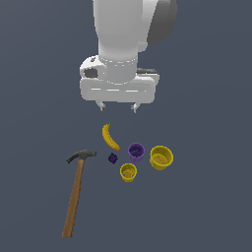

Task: Pick up a designated object from a clutter of objects.

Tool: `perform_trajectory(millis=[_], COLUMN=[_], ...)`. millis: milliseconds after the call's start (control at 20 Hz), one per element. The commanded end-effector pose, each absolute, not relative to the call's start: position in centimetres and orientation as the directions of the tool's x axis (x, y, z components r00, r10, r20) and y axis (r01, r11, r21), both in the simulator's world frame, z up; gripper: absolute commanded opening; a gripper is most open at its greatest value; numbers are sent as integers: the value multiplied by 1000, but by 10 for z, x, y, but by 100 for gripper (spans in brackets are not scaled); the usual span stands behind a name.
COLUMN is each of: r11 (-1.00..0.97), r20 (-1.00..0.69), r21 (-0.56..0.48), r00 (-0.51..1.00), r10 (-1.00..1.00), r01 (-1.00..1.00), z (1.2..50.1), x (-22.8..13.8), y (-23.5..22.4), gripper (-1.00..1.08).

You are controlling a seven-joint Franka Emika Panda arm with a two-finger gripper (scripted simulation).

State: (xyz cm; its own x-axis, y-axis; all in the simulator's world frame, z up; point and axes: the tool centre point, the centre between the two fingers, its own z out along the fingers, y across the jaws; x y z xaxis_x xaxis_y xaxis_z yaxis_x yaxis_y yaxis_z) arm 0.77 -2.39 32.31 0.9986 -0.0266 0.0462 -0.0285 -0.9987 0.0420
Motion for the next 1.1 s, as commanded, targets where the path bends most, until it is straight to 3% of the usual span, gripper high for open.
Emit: perform_trajectory(millis=[0, 1050], r11=[-999, -998], r20=[46, 35], r21=[42, 56], r00=[999, 999], r10=[-27, 1], r01=[-29, -1], z=[323, 310], x=[8, 13], y=[-24, -38], gripper=[100, 100])
